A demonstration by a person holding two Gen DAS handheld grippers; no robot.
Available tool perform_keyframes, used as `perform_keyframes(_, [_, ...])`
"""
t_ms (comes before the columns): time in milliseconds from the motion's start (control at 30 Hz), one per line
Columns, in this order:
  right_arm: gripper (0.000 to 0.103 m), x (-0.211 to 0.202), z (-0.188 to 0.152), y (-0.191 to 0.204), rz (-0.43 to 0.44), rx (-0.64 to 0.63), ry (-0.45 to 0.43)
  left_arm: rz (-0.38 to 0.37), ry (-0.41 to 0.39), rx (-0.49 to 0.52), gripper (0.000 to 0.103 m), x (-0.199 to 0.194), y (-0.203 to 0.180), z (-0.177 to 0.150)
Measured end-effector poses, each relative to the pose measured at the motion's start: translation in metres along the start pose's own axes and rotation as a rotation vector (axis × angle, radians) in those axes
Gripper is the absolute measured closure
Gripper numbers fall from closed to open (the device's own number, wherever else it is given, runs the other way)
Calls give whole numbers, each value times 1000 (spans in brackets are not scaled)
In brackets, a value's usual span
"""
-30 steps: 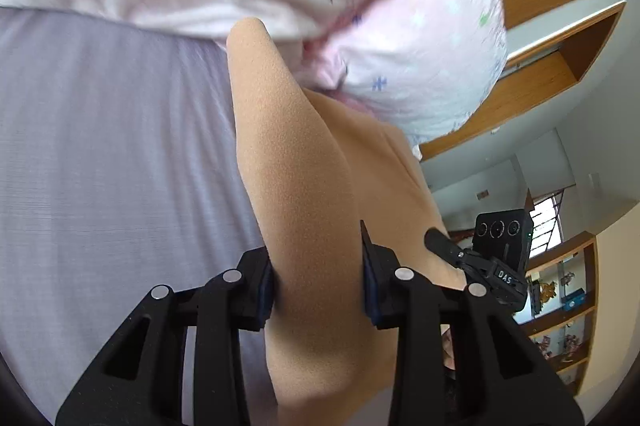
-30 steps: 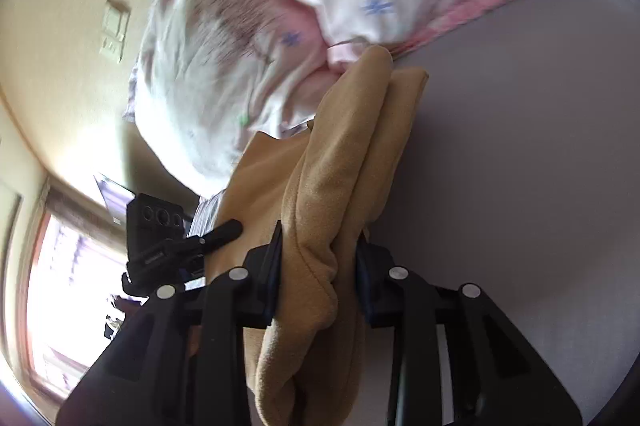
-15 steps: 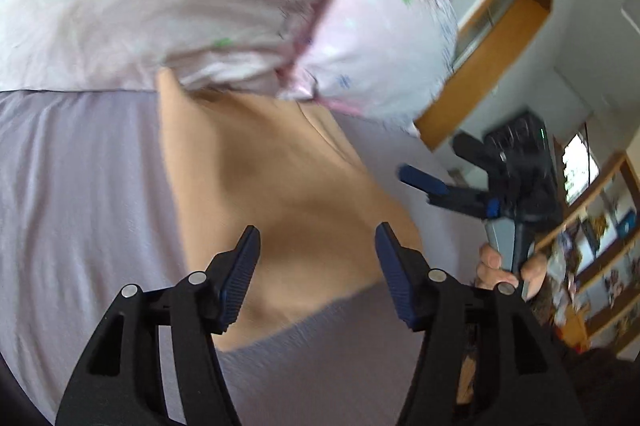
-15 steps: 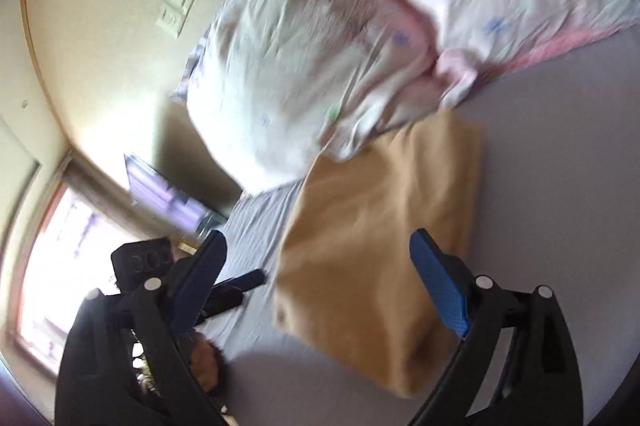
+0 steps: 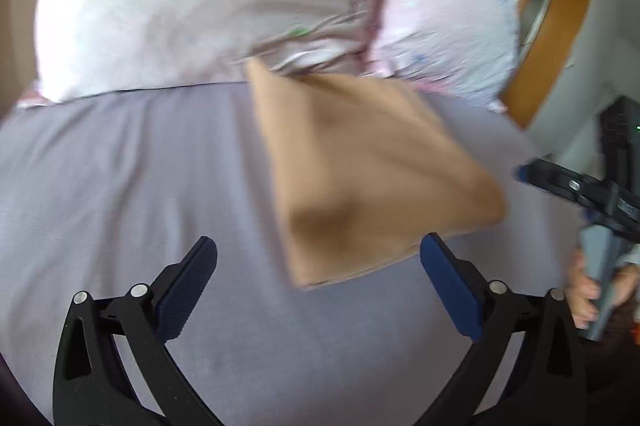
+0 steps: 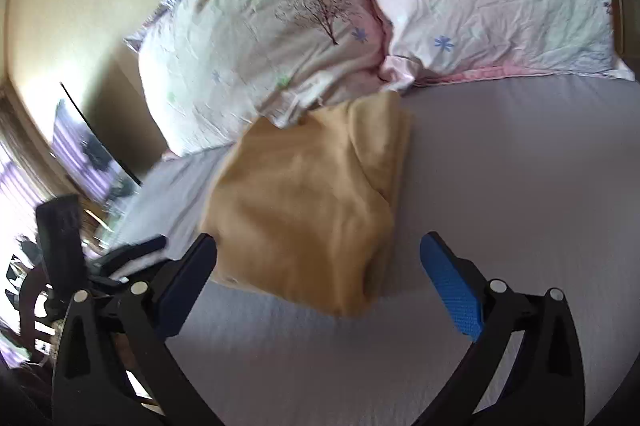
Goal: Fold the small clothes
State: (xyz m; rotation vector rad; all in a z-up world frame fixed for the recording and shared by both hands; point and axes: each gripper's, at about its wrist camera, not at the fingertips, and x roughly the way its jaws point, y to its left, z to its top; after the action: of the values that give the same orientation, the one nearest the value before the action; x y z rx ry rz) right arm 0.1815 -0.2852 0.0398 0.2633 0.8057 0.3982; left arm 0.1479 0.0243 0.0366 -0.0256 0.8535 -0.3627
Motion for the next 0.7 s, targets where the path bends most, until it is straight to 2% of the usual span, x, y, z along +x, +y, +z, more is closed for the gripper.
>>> perform_keyframes(33, [2, 1, -9, 2, -45, -16, 16, 49, 20, 14, 1, 4, -1, -2])
perform_keyframes(100, [2, 8, -25, 6, -78, -35, 52, 108, 62, 51, 1, 13, -7, -7])
perform_keyframes(267, [2, 29, -56, 18, -127, -73, 138, 153, 129, 77, 1, 28, -9, -15])
perform_keyframes(400, [2, 36, -65, 28, -181, -103, 169, 178, 159, 91, 1, 34, -7, -24])
perform_keyframes(567, [2, 41, -66, 32, -218, -135, 177, 164, 157, 80, 1, 33, -5, -25])
perform_keyframes(700, [2, 48, -71, 43, -298, -201, 200, 162, 156, 81, 1, 32, -5, -25])
